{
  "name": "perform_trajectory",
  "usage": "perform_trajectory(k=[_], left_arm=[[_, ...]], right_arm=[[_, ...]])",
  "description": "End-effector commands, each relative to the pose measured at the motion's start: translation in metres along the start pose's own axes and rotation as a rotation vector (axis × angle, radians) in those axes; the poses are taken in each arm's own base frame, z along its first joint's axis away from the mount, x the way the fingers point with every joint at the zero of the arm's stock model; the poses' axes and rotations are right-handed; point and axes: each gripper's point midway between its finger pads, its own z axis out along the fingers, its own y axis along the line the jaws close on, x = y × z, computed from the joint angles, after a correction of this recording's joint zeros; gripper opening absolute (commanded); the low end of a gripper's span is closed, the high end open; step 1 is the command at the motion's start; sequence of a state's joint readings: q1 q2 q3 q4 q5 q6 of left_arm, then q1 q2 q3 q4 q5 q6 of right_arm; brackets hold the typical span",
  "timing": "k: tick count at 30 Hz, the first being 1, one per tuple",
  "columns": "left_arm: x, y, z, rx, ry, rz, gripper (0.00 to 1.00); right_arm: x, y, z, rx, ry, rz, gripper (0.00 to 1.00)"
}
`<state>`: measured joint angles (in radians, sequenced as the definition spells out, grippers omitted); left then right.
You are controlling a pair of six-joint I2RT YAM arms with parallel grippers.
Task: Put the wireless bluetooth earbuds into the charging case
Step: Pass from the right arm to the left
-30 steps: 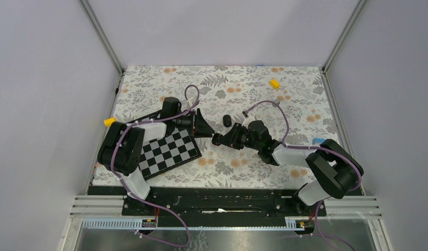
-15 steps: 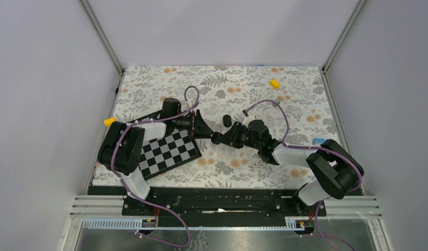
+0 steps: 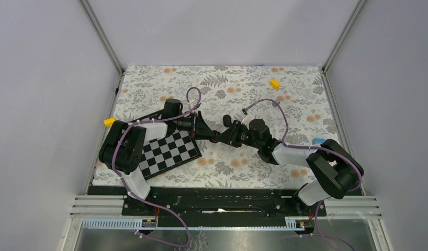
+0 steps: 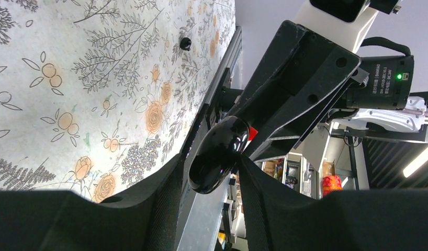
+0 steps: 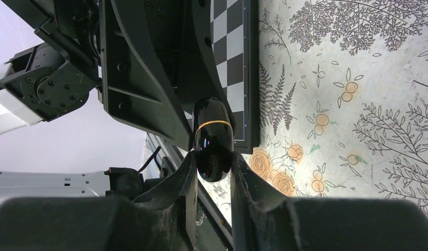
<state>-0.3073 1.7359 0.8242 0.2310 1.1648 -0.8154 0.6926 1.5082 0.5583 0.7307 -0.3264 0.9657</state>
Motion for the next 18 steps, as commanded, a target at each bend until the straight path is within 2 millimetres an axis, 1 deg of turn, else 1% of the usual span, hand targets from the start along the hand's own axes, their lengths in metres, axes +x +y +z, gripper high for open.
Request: perform_trajectory(k=[1,6,13,16,18], left_arm=[[-0.004,-0.011,0.002,0.045,0.009,0.056,0.42],[-0.004,-0.024,0.001,0.115,0.003,0.053,0.36],[-0.002,-0.039,-0.002,0.207,-0.003,0.039,0.34],[-0.001,-0.050,-0.005,0.258,-0.008,0.040,0.30],[0.000,-0.058,-0.008,0.300,-0.012,0.042,0.26]], right_arm=[[-0.018,0.033,0.002,-0.112,-0.042,-0.021,0.14],[-0.017,0.030,0.004,-0.103,-0.040,-0.009,0.15],[-0.015,0.028,0.006,-0.150,-0.036,0.060,0.15],[-0.014,0.028,0.007,-0.178,-0.030,0.092,0.14],[-0.011,0.026,0.009,-0.181,-0.017,0.105,0.14]])
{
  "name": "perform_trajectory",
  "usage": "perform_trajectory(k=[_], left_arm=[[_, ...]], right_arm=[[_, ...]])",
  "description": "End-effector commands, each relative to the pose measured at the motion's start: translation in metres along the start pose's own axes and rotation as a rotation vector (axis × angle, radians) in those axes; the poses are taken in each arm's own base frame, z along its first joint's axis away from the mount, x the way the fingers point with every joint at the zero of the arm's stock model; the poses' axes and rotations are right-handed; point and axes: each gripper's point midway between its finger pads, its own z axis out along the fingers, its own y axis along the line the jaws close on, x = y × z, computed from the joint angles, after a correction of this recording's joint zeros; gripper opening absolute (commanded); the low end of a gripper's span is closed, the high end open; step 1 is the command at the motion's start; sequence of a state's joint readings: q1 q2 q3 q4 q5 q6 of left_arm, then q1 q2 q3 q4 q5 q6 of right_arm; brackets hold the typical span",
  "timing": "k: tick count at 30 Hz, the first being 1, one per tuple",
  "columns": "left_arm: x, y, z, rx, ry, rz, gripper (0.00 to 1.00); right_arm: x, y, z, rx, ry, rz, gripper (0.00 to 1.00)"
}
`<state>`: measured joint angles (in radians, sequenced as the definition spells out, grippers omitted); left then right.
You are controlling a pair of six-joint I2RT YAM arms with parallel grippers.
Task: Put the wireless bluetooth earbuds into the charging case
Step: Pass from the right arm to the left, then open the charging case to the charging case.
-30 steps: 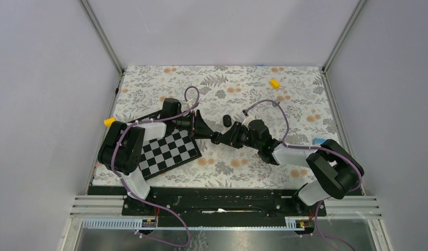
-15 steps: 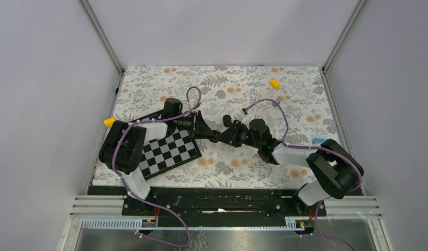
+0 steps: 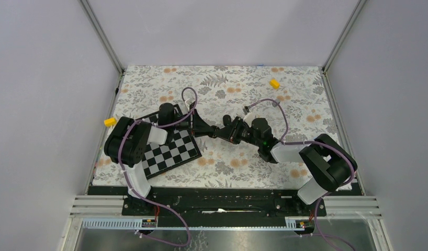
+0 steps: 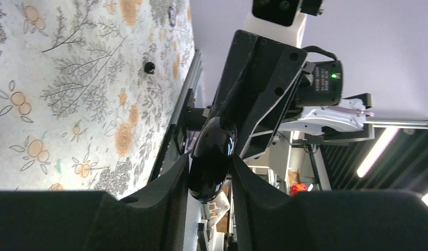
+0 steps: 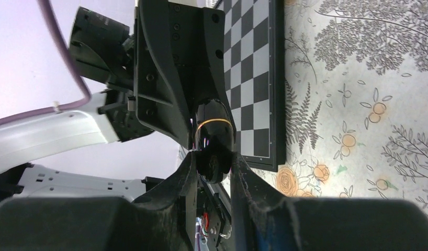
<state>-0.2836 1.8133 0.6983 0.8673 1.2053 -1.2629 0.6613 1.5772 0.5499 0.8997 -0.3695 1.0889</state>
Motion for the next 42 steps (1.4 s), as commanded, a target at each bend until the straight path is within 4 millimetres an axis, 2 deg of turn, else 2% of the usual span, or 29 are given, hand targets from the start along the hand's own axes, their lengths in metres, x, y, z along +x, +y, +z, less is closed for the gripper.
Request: perform_trajectory(k=[1,5,8,11,13,25,42], left_arm=[[0.015,-0.046,0.001,0.168,0.069,0.080,0.20],[0.016,-0.044,0.001,0.198,0.062,0.053,0.00],[0.015,-0.045,0.001,0.201,0.056,0.063,0.00],[0.015,-0.048,0.000,0.203,0.057,0.070,0.00],[0.015,-0.049,0.000,0.204,0.057,0.073,0.00],[0.013,-0.056,-0.005,0.210,0.048,0.091,0.00],[0.006,-0.054,-0.012,0.205,0.022,0.087,0.00]], right_arm=[[0.004,0.016,0.005,-0.096,0.021,0.010,0.14],[0.004,0.016,0.005,-0.093,0.021,0.006,0.14],[0.004,0.015,0.003,-0.086,0.020,0.004,0.17],[0.001,0.013,0.002,-0.079,0.008,0.008,0.37],[-0.004,0.011,0.000,-0.072,-0.012,0.017,0.41],[-0.013,-0.002,-0.012,-0.069,-0.065,0.083,0.42],[-0.018,-0.005,-0.024,-0.063,-0.089,0.081,0.42]])
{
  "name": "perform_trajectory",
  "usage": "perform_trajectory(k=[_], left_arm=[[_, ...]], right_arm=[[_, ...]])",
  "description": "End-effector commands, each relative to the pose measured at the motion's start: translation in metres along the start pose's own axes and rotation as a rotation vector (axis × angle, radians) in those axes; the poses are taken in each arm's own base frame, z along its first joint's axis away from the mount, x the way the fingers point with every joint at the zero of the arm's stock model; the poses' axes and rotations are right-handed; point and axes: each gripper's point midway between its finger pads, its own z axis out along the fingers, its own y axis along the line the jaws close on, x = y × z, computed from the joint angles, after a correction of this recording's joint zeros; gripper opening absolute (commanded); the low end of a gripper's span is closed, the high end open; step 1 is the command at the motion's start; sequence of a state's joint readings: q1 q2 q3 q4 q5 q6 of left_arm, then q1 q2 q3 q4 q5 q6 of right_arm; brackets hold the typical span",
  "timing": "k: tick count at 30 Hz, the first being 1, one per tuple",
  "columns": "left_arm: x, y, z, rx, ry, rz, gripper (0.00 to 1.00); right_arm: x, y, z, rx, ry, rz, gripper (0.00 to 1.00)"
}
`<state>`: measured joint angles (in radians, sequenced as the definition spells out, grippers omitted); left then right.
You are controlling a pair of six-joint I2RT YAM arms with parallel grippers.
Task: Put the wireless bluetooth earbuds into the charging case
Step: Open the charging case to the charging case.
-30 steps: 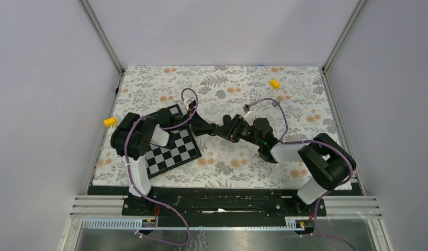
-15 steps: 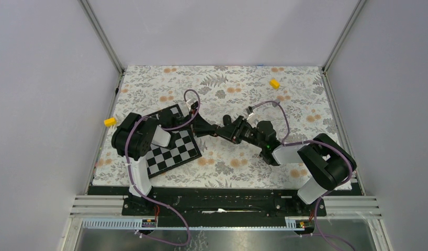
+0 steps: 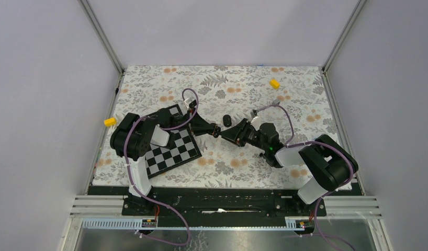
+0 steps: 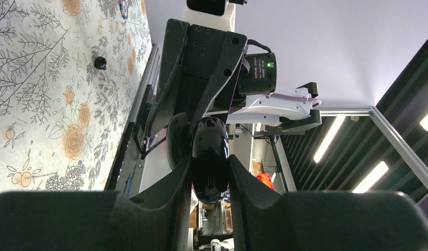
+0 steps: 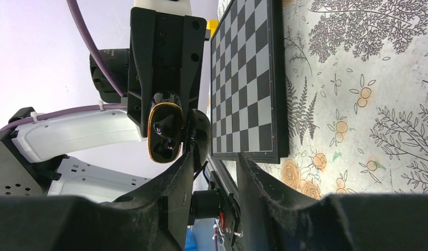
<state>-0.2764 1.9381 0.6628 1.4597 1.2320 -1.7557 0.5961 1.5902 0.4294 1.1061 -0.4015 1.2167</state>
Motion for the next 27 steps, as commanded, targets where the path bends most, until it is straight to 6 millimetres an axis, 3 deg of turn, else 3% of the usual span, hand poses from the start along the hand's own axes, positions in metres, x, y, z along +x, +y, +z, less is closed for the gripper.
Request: perform_trajectory(k=[1,16,27], left_arm=[[0.008,-0.026,-0.003,0.054,0.026,0.170,0.00],[0.007,-0.030,-0.002,0.058,0.028,0.178,0.00],[0.007,-0.048,-0.001,0.079,0.026,0.203,0.00]], right_arm=[[-0.008,0.005,-0.003,-0.011,-0.032,-0.032,0.42],[-0.018,0.032,-0.009,-0.049,-0.052,-0.091,0.45],[-0.022,0.056,-0.018,-0.107,-0.073,-0.194,0.57]])
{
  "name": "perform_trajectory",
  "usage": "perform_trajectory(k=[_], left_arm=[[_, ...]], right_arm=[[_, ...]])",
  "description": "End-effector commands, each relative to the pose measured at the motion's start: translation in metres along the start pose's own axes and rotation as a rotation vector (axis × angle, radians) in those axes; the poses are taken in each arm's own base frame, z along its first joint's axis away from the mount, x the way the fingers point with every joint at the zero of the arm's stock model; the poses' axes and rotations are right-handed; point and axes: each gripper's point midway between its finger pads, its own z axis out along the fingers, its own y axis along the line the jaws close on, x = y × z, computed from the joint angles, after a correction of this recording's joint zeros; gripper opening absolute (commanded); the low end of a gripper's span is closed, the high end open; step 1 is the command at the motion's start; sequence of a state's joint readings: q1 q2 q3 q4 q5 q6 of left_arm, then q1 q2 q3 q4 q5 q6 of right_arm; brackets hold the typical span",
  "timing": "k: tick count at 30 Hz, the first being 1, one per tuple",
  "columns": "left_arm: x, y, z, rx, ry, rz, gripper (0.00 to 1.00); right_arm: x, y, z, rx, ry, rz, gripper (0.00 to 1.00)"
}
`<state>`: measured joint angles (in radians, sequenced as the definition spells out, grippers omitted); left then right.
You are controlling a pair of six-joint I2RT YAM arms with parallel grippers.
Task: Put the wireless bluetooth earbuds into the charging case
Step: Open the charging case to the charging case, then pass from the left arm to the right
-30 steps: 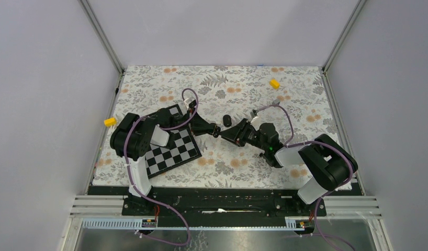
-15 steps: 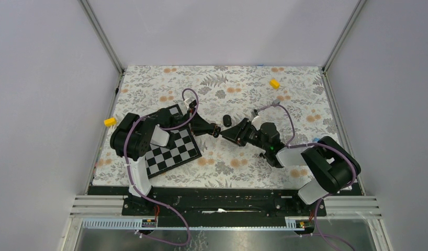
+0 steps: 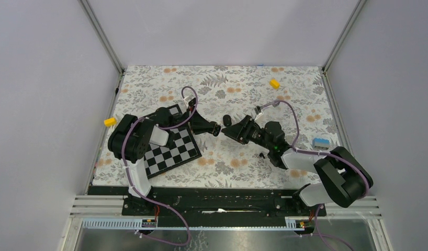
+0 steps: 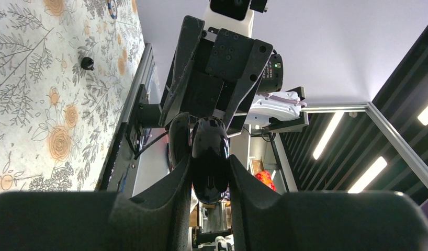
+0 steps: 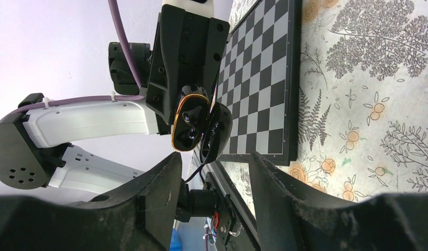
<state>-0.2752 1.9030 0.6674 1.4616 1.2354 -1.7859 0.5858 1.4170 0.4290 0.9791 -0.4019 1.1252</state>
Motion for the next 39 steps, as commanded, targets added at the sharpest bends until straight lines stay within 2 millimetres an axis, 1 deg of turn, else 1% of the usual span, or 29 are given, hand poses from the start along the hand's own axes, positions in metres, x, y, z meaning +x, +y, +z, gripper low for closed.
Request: perform_trajectory(k=[1,8,13,17,19,23,24,25,26,28,30,31,32,34,39], left_arm=[[0.006,-0.036,0.000,0.066,0.023,0.193,0.00],[0.012,-0.041,-0.001,0.065,0.042,0.182,0.00],[0.020,-0.044,0.002,0.062,0.069,0.164,0.00],[0.033,-0.046,0.011,0.058,0.135,0.167,0.00],[0.035,-0.046,0.014,0.053,0.146,0.163,0.00],[0.032,-0.037,0.021,0.020,0.146,0.147,0.00],[0.031,-0.033,0.023,0.002,0.146,0.137,0.00],[0.030,-0.030,0.026,-0.015,0.145,0.149,0.00],[0.027,-0.022,0.028,-0.056,0.139,0.109,0.00],[0.024,-0.015,0.032,-0.118,0.138,0.129,0.00],[0.021,-0.004,0.033,-0.234,0.146,0.143,0.00],[0.017,0.001,0.034,-0.294,0.150,0.192,0.00],[0.018,0.003,0.034,-0.332,0.172,0.210,0.00],[0.018,0.003,0.034,-0.352,0.205,0.232,0.00],[0.018,0.012,0.032,-0.373,0.219,0.217,0.00]], right_arm=[[-0.017,0.027,-0.001,-0.074,-0.050,-0.090,0.58],[-0.018,0.041,-0.002,-0.130,-0.044,-0.122,0.58],[-0.021,0.044,-0.003,-0.095,-0.038,-0.193,0.58],[-0.027,0.044,-0.008,-0.032,-0.035,-0.310,0.60],[-0.034,0.045,-0.013,0.016,-0.040,-0.429,0.60],[-0.045,0.033,-0.030,0.159,-0.044,-0.577,0.68],[-0.050,0.030,-0.035,0.197,-0.053,-0.607,0.68],[-0.050,0.023,-0.041,0.242,-0.046,-0.624,0.69],[-0.053,0.022,-0.045,0.264,-0.051,-0.640,0.70],[-0.054,0.021,-0.051,0.281,-0.059,-0.664,0.70],[-0.054,0.022,-0.057,0.280,-0.072,-0.680,0.70],[-0.054,0.022,-0.059,0.276,-0.080,-0.686,0.70],[-0.054,0.023,-0.060,0.270,-0.089,-0.695,0.71],[-0.054,0.023,-0.065,0.269,-0.102,-0.709,0.73],[-0.056,0.020,-0.073,0.296,-0.120,-0.725,0.76]])
